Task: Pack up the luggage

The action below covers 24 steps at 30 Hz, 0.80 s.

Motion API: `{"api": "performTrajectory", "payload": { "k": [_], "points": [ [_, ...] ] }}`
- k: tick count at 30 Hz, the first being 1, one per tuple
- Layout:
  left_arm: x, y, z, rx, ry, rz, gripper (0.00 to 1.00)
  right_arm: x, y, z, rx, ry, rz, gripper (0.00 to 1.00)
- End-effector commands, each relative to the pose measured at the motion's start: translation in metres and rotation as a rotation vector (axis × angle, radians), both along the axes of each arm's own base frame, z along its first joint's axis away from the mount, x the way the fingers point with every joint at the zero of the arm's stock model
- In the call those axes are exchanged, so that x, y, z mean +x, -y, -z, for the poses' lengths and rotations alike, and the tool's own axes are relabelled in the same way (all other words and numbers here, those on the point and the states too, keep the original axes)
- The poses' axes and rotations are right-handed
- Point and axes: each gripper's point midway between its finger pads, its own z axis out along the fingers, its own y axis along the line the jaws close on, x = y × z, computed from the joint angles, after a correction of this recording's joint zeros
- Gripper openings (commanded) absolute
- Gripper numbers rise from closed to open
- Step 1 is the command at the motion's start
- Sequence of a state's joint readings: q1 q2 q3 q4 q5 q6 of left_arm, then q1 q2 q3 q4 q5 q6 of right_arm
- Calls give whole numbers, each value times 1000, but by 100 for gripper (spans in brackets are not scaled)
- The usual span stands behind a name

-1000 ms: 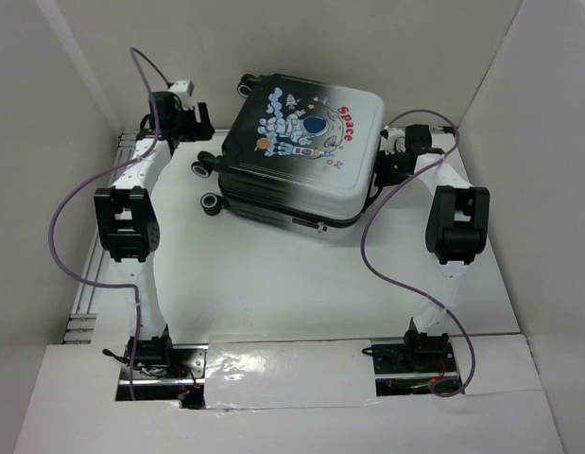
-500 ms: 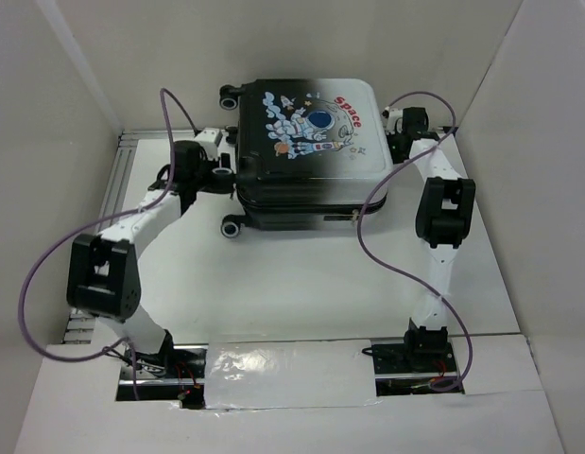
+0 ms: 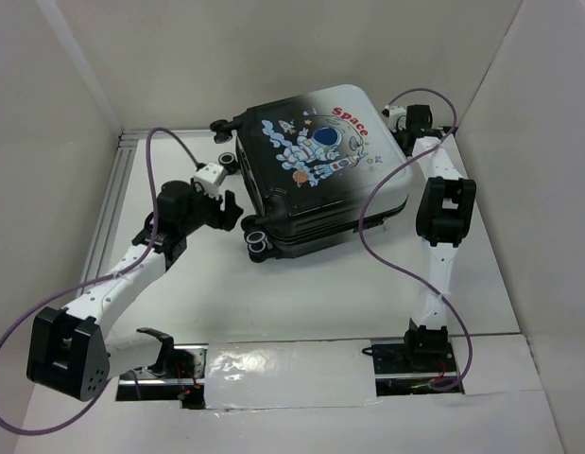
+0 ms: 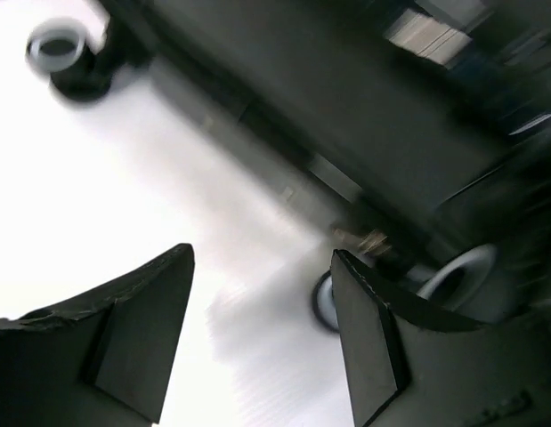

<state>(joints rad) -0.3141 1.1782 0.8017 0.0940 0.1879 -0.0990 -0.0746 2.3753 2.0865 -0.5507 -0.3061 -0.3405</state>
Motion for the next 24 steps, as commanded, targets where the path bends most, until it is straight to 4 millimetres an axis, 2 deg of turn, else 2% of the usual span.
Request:
{"api": "performTrajectory", "payload": {
  "k": [1,2,5,6,7,8,9,11,13,17,21,24],
  "points": [
    [0,-11,4,-27,72,79,75,-6,-3,19,-57,-47,-60,0],
    [-2,-14,17,-38,44,98,75,-9,-4,29,-55,-68,-61,0],
    [-6,-13,31,-108,10,214,76,-10,1,34,-35,-69,-82,0],
    [-6,-9,30,-118,8,241,76,-12,-1,36,-24,-77,-90,0],
    [-12,0,31,-143,4,311,76,-12,3,36,-13,-75,-88,0],
    [-9,2,28,-155,12,336,76,-13,6,35,-2,-74,-86,0],
    [-9,6,36,-167,-9,364,76,-13,3,35,15,-71,-99,0],
    [-11,16,31,-208,9,445,76,-15,-1,37,33,-78,-112,0],
    [-15,30,36,-218,4,503,76,-18,-3,40,42,-86,-118,0],
    [-13,44,51,-196,3,558,76,-16,-8,37,64,-72,-136,0],
    [-7,50,54,-206,4,575,75,-20,-10,38,73,-80,-142,0],
    [-6,56,48,-217,32,596,74,-22,-10,41,75,-89,-142,0]
  ]
}}
